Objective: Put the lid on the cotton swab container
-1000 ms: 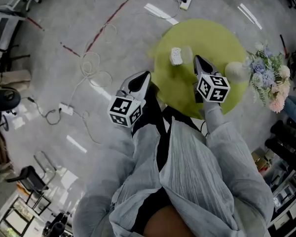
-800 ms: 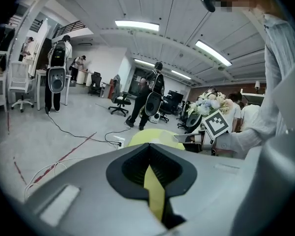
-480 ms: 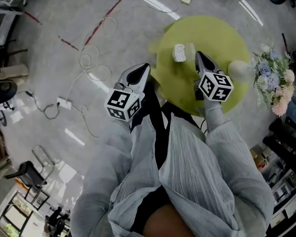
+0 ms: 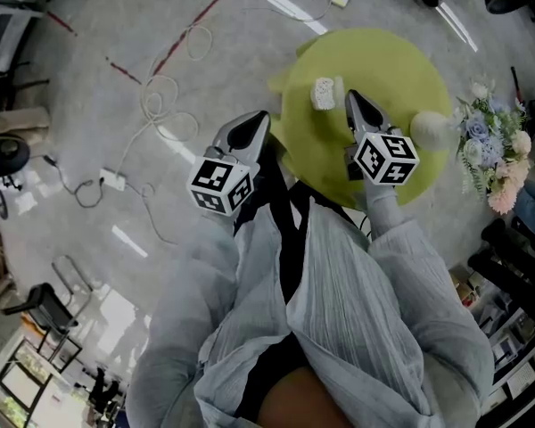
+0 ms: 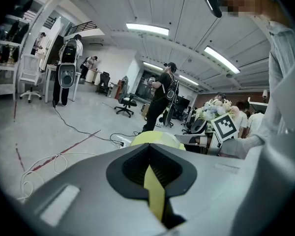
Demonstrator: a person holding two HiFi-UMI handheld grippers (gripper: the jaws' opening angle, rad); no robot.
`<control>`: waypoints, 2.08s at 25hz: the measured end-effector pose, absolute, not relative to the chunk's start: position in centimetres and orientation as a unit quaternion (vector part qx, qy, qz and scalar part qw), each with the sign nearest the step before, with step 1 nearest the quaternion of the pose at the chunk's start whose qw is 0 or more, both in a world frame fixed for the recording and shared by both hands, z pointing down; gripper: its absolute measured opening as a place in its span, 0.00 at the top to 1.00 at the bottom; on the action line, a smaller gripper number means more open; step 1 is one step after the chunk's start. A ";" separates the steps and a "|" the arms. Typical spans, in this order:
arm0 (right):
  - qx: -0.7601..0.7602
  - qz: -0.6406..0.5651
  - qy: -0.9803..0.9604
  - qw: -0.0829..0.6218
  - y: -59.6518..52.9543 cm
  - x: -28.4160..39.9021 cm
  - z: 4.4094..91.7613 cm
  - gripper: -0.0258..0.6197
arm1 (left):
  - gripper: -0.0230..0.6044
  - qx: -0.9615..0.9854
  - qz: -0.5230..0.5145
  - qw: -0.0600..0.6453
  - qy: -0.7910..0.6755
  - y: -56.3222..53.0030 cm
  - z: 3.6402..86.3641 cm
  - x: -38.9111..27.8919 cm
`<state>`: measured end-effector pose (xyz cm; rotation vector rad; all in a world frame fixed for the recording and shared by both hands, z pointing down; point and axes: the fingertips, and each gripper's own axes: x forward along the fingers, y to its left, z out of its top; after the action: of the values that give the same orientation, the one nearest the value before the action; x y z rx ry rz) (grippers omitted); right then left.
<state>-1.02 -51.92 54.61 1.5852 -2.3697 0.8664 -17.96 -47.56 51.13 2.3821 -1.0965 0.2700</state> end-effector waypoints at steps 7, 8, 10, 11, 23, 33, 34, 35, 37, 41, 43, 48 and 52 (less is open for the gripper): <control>0.493 0.254 -0.826 0.102 -52.0 -3.3 54.1 0.96 | 0.94 0.873 0.103 0.253 -0.404 -47.3 51.5 -17.8; 0.489 0.252 -0.828 0.104 -52.0 -3.6 54.1 0.96 | 0.94 0.872 0.103 0.254 -0.405 -47.3 51.5 -17.9; 0.482 0.247 -0.833 0.110 -52.1 -4.1 54.0 0.96 | 0.94 0.872 0.102 0.255 -0.406 -47.3 51.6 -18.0; 0.478 0.245 -0.836 0.112 -52.1 -4.4 54.0 0.96 | 0.94 0.871 0.102 0.256 -0.406 -47.3 51.6 -18.1; 0.450 0.204 -0.852 0.172 -52.0 -6.3 54.7 0.96 | 0.94 0.870 0.104 0.265 -0.403 -47.0 52.4 -18.6; 0.436 0.211 -0.849 0.210 -51.9 -6.6 55.7 0.96 | 0.94 0.866 0.103 0.267 -0.409 -46.9 52.8 -19.1; 0.433 0.208 -0.849 0.219 -51.9 -6.6 55.7 0.96 | 0.94 0.866 0.103 0.267 -0.410 -46.9 52.8 -19.2; 0.429 0.205 -0.849 0.229 -51.9 -6.7 55.7 0.96 | 0.94 0.866 0.103 0.268 -0.411 -46.9 52.8 -19.3; 0.422 0.200 -0.848 0.251 -51.9 -6.8 55.7 0.96 | 0.94 0.865 0.103 0.269 -0.412 -47.0 52.9 -19.5; 0.417 0.194 -0.838 0.292 -52.0 -7.1 55.9 0.96 | 0.94 0.864 0.103 0.272 -0.411 -46.9 53.1 -19.5; 0.419 0.186 -0.832 0.312 -52.0 -7.1 56.1 0.96 | 0.94 0.864 0.102 0.272 -0.410 -46.9 53.2 -19.2; 0.422 0.192 -0.822 0.329 -52.1 -7.1 56.3 0.96 | 0.94 0.865 0.098 0.270 -0.412 -46.8 53.1 -19.1; 0.419 0.195 -0.823 0.330 -52.0 -7.2 56.3 0.96 | 0.94 0.863 0.098 0.269 -0.415 -46.5 52.8 -19.5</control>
<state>-7.22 -52.03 56.29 1.0971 -2.1534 0.5097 -19.54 -46.51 52.78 2.3277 -1.1193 0.2655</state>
